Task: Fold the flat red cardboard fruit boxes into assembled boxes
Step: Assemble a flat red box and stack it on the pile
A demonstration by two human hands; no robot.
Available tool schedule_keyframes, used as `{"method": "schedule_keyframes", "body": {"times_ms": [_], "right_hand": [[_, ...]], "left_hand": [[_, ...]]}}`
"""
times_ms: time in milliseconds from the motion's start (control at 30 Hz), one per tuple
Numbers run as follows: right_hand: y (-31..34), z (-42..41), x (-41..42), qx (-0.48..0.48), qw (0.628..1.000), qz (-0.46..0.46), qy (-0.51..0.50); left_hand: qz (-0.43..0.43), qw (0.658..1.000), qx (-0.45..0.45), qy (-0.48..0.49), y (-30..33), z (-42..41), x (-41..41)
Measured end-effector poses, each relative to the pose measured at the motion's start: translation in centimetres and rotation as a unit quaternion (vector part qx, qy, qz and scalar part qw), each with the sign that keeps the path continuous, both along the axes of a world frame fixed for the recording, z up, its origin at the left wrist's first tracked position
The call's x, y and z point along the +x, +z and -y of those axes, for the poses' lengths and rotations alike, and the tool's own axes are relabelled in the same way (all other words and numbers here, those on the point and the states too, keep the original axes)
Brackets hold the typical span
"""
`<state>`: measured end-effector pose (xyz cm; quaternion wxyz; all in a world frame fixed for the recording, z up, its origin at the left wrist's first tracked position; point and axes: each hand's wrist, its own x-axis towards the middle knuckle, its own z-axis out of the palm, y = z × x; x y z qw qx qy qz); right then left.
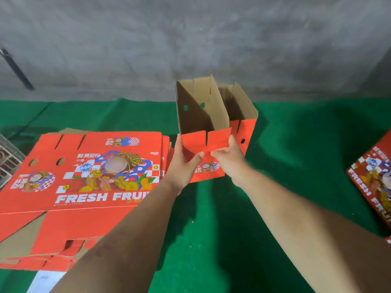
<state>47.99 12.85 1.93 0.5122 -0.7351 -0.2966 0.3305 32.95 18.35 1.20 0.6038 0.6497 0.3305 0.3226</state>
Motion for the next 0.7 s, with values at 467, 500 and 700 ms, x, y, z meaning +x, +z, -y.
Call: {"method": "schedule_keyframes", "body": {"times_ms": [467,500,700], "right_hand": [[-2.9,-1.4,-5.2,-0.013,0.994,-0.107,0.012],[-2.7,-1.0,-6.1,-0.009,0.994,-0.111,0.013],[-3.1,1.3,-13.7,-0.051,0.989,-0.117,0.075]], "left_hand": [[-0.133,0.988,-0.038,0.071,-2.3,-0.3,0.6],[-0.123,0.989,-0.014,0.083,-2.1,0.2,-0.3],[-0.434,0.853,0.235,0.170,-3.4,1.7,-10.6]]}}
